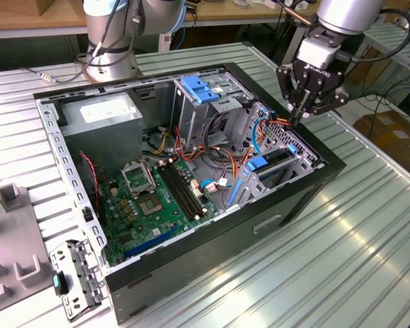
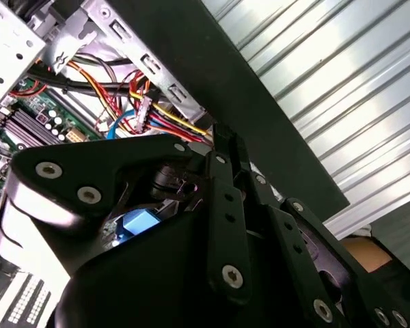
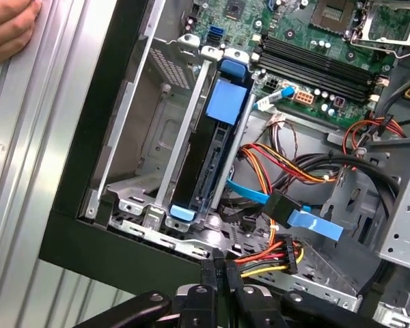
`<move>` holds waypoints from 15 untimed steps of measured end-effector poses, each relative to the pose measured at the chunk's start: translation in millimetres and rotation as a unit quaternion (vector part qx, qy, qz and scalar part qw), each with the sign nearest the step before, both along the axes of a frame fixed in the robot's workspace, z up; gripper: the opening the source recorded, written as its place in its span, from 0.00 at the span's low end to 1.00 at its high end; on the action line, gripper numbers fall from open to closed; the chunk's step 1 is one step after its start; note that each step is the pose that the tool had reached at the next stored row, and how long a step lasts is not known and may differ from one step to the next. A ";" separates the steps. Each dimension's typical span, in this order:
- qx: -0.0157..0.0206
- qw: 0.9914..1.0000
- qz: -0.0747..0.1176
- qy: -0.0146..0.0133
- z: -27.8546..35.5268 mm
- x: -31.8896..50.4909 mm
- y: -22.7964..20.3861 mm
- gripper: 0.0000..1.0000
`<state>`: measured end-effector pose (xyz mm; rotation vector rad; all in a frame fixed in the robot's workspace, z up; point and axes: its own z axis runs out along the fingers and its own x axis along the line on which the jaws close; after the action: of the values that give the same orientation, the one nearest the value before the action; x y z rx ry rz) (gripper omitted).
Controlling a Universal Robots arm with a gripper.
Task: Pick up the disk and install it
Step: 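Insert the first disk wire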
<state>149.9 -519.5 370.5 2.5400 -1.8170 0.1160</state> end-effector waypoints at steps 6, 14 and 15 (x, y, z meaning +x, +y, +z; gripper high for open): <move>0.000 1.000 -0.003 0.000 0.0 -7.8 -0.1 0.17; 0.000 0.999 -0.051 0.000 -0.6 -8.9 0.0 0.17; 0.000 0.998 -0.056 0.000 -0.8 -8.9 0.0 0.17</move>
<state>141.0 -519.5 369.7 2.4307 -1.9545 0.1142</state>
